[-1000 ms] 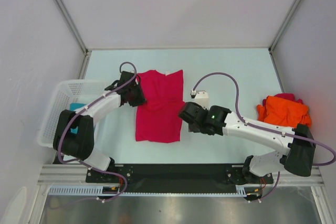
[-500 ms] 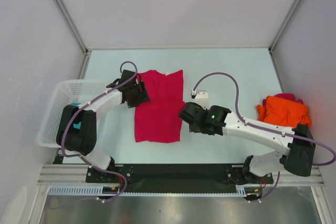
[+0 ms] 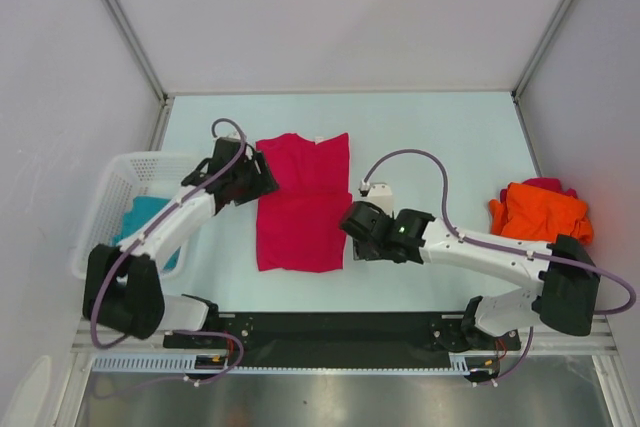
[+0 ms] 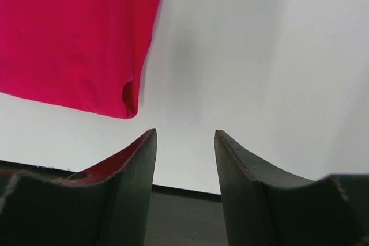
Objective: Fold and stack the t-shirts
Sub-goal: Grab one side of the 2/3 rectangular tshirt with both arms
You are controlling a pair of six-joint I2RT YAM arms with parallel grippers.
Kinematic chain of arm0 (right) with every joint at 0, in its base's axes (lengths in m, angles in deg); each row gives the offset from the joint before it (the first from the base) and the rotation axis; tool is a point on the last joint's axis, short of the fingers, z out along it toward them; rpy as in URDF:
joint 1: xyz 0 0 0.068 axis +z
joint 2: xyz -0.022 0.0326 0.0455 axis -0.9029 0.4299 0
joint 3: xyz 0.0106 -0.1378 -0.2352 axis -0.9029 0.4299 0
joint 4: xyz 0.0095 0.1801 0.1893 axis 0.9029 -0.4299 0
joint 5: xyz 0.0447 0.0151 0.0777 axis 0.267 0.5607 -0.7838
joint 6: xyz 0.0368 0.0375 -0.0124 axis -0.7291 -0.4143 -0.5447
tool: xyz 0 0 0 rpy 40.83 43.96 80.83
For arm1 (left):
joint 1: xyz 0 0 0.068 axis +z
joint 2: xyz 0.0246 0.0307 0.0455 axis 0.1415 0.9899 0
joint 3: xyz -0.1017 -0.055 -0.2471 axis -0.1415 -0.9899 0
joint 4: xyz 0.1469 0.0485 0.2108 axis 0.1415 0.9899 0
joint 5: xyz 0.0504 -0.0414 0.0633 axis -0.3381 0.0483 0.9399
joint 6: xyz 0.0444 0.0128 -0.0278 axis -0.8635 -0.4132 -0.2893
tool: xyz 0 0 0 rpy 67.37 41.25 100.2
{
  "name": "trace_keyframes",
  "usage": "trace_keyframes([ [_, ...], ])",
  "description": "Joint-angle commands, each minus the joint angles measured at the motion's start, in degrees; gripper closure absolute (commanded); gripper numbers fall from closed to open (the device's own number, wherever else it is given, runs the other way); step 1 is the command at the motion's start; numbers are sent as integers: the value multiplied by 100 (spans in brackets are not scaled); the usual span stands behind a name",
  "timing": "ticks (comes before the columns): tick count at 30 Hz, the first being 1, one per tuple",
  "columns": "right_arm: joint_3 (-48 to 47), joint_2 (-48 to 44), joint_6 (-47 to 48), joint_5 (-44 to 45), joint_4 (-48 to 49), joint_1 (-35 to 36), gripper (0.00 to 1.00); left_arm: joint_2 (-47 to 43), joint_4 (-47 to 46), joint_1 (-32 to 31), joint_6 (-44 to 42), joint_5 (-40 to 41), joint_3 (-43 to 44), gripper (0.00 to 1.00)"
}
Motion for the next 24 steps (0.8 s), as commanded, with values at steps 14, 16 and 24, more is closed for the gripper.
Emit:
trace_keyframes([
  [14, -313, 1817, 406, -1056, 1594, 130, 50, -2048, -421, -530, 469, -433, -2325, 30],
  [16, -375, 1853, 345, -995, 1559, 210, 50, -2093, -456, -566, 531, -415, -2484, 30],
  [24, -656, 1677, 63, -476, 769, 736, 50, -2137, -535, -680, 645, -397, -2888, 30],
])
